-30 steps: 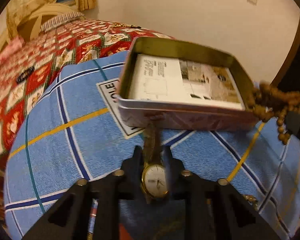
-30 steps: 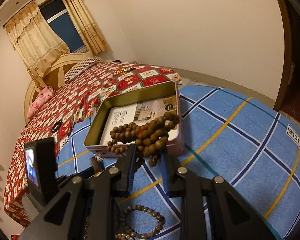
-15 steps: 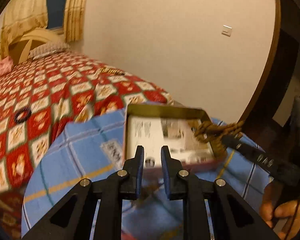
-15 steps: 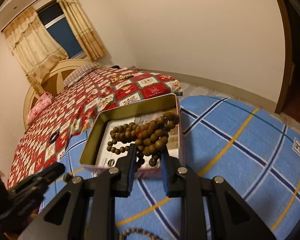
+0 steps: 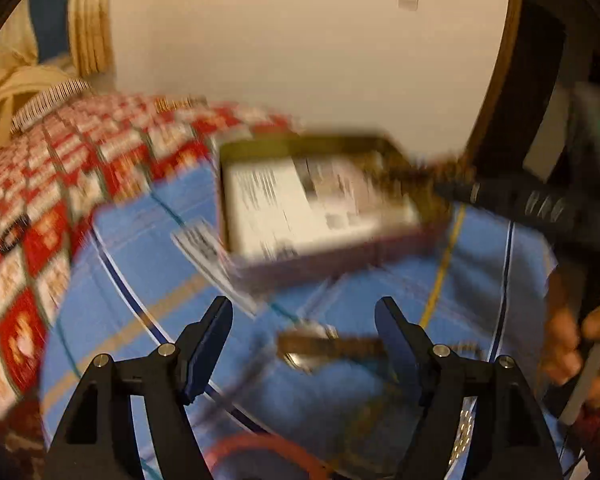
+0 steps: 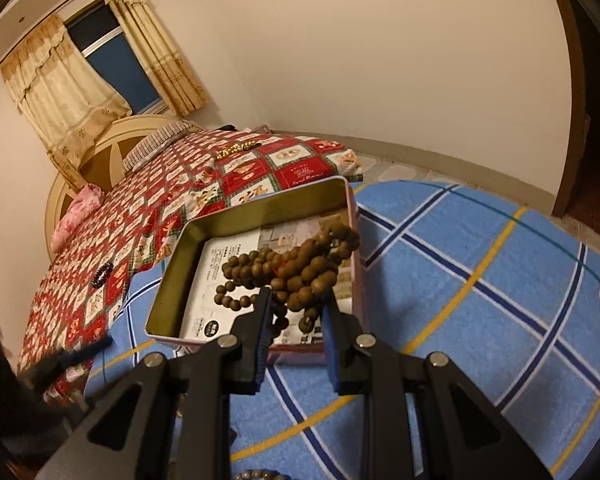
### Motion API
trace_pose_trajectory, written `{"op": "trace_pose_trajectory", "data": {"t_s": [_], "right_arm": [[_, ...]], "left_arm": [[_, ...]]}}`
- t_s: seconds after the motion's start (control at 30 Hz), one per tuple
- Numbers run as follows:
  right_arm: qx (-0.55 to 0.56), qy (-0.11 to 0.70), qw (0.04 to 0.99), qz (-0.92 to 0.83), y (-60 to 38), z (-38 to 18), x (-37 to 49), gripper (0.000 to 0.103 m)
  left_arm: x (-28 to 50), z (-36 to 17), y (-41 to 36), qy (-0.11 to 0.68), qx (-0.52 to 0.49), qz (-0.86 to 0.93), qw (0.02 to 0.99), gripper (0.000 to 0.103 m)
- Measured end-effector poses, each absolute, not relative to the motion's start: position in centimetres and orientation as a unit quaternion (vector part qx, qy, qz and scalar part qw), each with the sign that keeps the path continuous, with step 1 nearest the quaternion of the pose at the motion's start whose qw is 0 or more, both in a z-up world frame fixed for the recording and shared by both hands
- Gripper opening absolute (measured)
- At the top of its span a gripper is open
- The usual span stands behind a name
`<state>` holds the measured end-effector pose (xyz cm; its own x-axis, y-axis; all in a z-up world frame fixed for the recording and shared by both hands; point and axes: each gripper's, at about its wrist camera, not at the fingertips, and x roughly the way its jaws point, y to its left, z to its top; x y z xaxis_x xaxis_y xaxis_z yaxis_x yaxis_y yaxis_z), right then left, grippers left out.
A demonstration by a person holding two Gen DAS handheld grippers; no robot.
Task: Organize jewelry
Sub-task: 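Lower the wooden beads into the pink tin with the right tool while the left tool drops the watch in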
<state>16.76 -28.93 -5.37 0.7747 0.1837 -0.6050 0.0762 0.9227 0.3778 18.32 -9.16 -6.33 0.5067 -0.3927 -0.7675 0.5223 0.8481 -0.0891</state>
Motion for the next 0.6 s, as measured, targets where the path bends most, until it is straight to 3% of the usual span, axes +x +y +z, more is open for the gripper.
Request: {"op": "trace_pose_trajectory", "data": {"t_s": [0.2,0.23,0.27,0.6], "right_arm": [[0.197,0.340,0.919,0.025,-29.1,-5.4,16.1,0.026],[0.198,0.340,0.919,0.024,-29.2,-5.4,16.0,0.026],[0.198,0.340,0.919,0.023,-29.2,-5.3,15.9,0.026],[0.201,0.337,0.919,0.025,-29.3,-4.9,15.3,0.026]], "left_arm": [[19.6,-8.9,-10.9,0.485,0.021,-0.214,0.847,0.075],[19.4,-9.0,-11.4,0.482,0.035,-0.210,0.850,0.073],[18.9,-9.1,-12.0,0.475,0.053,-0.207,0.854,0.063],[16.3,-7.5,-11.1,0.434,0.050,-0.273,0.857,0.061]]}}
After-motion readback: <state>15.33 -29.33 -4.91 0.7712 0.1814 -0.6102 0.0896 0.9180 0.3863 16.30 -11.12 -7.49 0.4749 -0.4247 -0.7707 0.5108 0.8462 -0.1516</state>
